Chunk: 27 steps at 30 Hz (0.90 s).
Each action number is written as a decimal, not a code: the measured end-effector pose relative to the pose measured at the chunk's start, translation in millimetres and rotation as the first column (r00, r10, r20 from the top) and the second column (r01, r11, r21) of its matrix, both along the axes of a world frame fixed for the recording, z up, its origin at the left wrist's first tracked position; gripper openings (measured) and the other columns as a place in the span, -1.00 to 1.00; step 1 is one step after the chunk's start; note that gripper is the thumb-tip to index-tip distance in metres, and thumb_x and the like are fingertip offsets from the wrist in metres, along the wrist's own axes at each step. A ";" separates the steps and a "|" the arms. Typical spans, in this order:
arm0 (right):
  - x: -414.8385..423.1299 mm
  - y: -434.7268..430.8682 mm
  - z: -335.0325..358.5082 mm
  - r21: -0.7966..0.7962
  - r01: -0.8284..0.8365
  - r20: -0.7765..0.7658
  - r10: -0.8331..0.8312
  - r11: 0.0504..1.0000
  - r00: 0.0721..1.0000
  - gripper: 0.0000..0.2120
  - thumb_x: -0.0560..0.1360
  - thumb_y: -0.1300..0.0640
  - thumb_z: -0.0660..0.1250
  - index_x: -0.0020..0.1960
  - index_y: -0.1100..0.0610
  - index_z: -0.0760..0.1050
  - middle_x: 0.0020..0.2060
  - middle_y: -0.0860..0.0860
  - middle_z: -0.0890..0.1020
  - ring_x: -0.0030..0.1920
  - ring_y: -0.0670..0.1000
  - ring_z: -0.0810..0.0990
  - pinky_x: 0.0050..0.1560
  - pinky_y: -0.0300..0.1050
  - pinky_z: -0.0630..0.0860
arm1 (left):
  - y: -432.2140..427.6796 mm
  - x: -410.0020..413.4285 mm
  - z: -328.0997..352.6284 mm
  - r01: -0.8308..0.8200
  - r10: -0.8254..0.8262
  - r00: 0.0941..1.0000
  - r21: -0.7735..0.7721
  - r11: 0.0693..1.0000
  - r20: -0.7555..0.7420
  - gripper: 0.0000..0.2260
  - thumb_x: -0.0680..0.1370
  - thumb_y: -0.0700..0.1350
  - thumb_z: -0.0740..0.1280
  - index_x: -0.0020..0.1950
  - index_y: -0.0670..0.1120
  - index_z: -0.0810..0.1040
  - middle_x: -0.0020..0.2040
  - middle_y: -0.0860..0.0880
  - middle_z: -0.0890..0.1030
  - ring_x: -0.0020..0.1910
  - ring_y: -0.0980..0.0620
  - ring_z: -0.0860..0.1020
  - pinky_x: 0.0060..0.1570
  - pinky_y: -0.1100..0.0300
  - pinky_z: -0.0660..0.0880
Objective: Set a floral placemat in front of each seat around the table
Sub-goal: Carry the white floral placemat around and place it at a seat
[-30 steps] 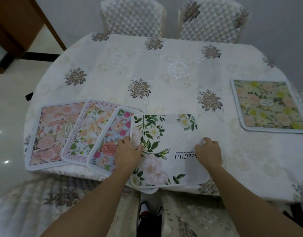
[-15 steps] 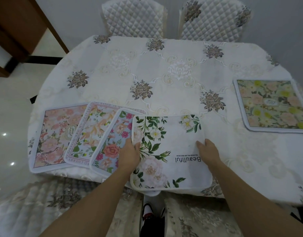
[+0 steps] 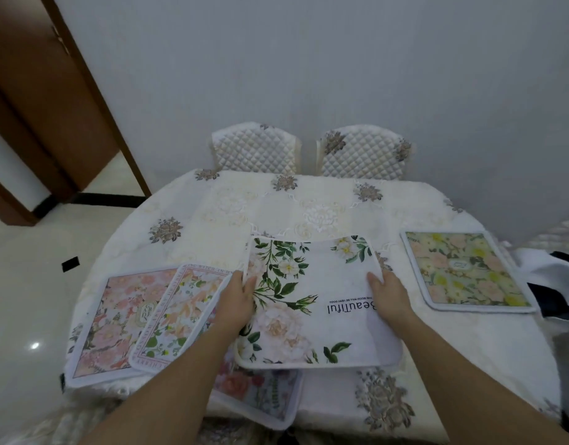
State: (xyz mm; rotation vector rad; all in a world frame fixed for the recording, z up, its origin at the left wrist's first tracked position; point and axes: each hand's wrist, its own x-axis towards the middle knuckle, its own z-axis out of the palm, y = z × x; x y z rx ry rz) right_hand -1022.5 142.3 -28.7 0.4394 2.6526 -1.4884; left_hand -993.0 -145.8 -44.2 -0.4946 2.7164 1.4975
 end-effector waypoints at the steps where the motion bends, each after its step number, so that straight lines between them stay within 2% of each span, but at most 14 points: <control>1: -1.7 0.6 9.1 -0.007 0.000 -0.028 0.000 1.000 1.000 -0.71 0.64 0.07 0.15 0.26 0.19 0.47 0.06 0.10 0.58 0.11 0.12 0.53 0.03 -0.09 0.37 | -0.8 -2.0 9.3 0.003 -0.003 1.000 -0.004 1.000 -0.017 -0.76 0.68 0.01 0.12 0.01 -0.17 0.38 -0.18 -0.09 0.49 -0.23 -0.05 0.45 -0.28 0.09 0.35; 6: -7.4 0.4 47.7 -0.011 0.016 -0.098 -0.017 1.000 0.995 -0.76 0.64 0.03 0.14 0.11 0.17 0.47 0.01 0.10 0.58 0.08 0.16 0.55 0.07 -0.01 0.45 | -5.0 -8.6 50.5 0.027 -0.027 0.995 0.004 1.000 -0.097 -0.76 0.68 -0.02 0.14 -0.12 -0.13 0.30 -0.23 -0.04 0.37 -0.26 0.00 0.34 -0.29 0.10 0.27; 8: -8.1 0.1 57.2 0.002 0.011 -0.112 -0.011 1.000 0.994 -0.70 0.64 0.00 0.14 0.18 0.20 0.46 0.07 0.11 0.57 0.14 0.18 0.53 0.10 0.00 0.44 | -5.3 -8.0 60.6 0.028 -0.026 0.992 0.011 1.000 -0.124 -0.75 0.68 -0.03 0.14 -0.17 -0.09 0.29 -0.23 -0.03 0.36 -0.27 0.01 0.33 -0.29 0.10 0.26; 11: -8.3 -0.3 61.5 0.016 0.001 -0.115 0.001 1.000 0.993 -0.54 0.63 -0.08 0.12 0.35 0.23 0.38 0.28 0.16 0.51 0.27 0.18 0.48 0.26 0.10 0.42 | -5.4 -2.7 68.8 0.010 -0.007 0.986 0.016 1.000 -0.164 -0.73 0.68 -0.02 0.14 -0.21 -0.04 0.28 -0.25 -0.01 0.36 -0.28 0.03 0.34 -0.32 0.12 0.25; 16: -2.6 -11.2 62.9 0.039 -0.027 -0.105 0.031 0.999 0.994 -0.53 0.63 -0.08 0.11 0.40 0.22 0.35 0.33 0.14 0.48 0.32 0.19 0.44 0.31 0.12 0.38 | -12.8 10.2 65.1 -0.048 0.046 0.985 -0.004 0.999 -0.163 -0.72 0.68 0.00 0.12 -0.21 -0.05 0.28 -0.26 -0.02 0.36 -0.28 0.01 0.34 -0.31 0.11 0.25; 20: -0.4 -27.4 57.4 0.043 -0.072 -0.114 0.077 0.996 0.990 -0.62 0.64 -0.03 0.12 0.24 0.25 0.44 0.18 0.17 0.56 0.16 0.20 0.52 0.21 0.10 0.43 | -25.5 27.3 58.8 -0.095 0.090 0.985 -0.025 0.995 -0.145 -0.72 0.68 0.00 0.10 -0.20 -0.06 0.24 -0.27 -0.04 0.32 -0.30 0.01 0.30 -0.30 0.09 0.21; 23: 3.1 -45.2 50.4 0.020 -0.137 -0.123 0.138 0.990 0.983 -0.62 0.64 -0.01 0.12 0.24 0.27 0.44 0.15 0.16 0.57 0.19 0.19 0.52 0.14 0.04 0.42 | -38.5 46.2 56.5 -0.150 0.142 0.980 -0.047 0.988 -0.138 -0.72 0.69 -0.02 0.10 -0.21 -0.04 0.21 -0.27 -0.03 0.29 -0.32 0.02 0.26 -0.31 0.08 0.18; 27: 9.2 -82.3 39.8 -0.004 -0.254 -0.119 0.251 0.967 0.961 -0.64 0.65 0.01 0.12 0.25 0.25 0.45 0.11 0.11 0.56 0.13 0.14 0.52 0.03 -0.06 0.38 | -65.0 82.5 53.0 -0.262 0.254 0.957 -0.042 0.964 -0.139 -0.77 0.69 -0.03 0.09 -0.12 -0.10 0.31 -0.27 -0.03 0.35 -0.33 0.03 0.30 -0.34 0.13 0.22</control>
